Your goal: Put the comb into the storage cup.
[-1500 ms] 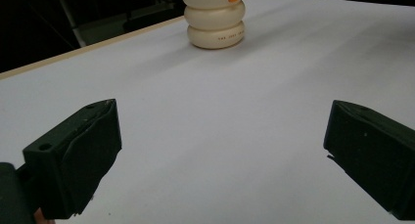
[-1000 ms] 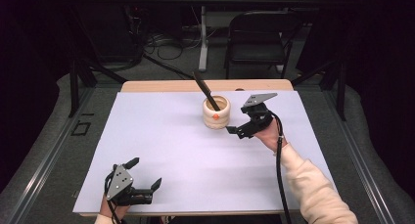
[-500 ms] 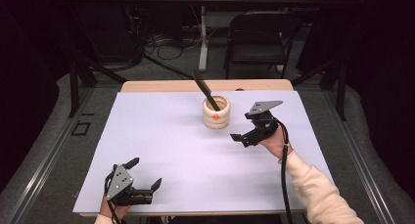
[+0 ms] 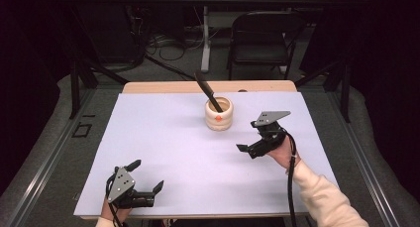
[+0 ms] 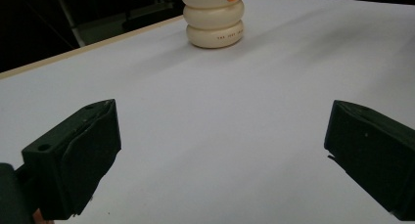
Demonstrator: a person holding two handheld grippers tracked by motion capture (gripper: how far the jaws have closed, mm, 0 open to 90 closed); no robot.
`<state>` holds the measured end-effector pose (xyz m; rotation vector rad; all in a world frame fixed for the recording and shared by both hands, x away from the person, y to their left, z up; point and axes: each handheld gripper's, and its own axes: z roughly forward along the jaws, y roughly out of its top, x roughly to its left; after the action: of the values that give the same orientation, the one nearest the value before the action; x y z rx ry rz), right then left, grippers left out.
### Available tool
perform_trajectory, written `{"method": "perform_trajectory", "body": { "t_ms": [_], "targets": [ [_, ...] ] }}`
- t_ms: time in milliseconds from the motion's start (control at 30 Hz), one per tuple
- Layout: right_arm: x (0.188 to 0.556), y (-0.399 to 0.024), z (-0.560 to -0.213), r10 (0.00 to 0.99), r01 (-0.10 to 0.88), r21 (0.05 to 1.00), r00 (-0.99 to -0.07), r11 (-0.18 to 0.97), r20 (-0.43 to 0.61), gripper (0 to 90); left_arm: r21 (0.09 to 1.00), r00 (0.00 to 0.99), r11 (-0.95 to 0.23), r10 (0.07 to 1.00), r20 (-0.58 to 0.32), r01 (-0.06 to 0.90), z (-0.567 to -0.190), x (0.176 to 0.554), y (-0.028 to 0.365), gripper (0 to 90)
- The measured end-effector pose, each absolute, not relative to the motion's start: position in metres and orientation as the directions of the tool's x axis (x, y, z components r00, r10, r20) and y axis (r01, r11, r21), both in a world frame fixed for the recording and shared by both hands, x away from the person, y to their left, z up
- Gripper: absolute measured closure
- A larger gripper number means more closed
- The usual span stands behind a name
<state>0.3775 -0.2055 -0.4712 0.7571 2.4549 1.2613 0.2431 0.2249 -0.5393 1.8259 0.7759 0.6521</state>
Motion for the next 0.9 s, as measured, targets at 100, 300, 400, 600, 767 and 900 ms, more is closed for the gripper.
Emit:
{"method": "perform_trajectory", "body": {
  "t_ms": [100,300,400,600,767,900],
  "targets": [
    [0.373,-0.207,-0.473,0.567,0.323,0.813,-0.823,0.485,-0.012,0.0,0.934,0.648,-0.288,0.757,0.085,0.213,-0.539,0.243,0.225,0.4],
    [0.363,-0.211,-0.477,0.571,0.321,0.811,-0.821,0.489,-0.019,0.0,0.933,0.649,-0.288,0.756,0.085,0.214,-0.539,0.243,0.225,0.4],
    [0.359,-0.214,-0.477,0.573,0.318,0.812,-0.819,0.490,-0.026,0.0,0.934,0.648,-0.287,0.756,0.085,0.212,-0.539,0.243,0.225,0.4],
    [0.352,-0.217,-0.480,0.572,0.316,0.808,-0.819,0.497,-0.031,0.0,0.935,0.649,-0.286,0.756,0.085,0.211,-0.539,0.243,0.225,0.4],
    [0.345,-0.220,-0.484,0.573,0.313,0.803,-0.819,0.506,-0.041,0.0,0.935,0.649,-0.286,0.756,0.085,0.211,-0.539,0.243,0.225,0.4],
    [0.338,-0.222,-0.487,0.567,0.308,0.800,-0.822,0.515,-0.048,0.0,0.934,0.649,-0.288,0.756,0.087,0.210,-0.539,0.243,0.225,0.4]
  ]
}}
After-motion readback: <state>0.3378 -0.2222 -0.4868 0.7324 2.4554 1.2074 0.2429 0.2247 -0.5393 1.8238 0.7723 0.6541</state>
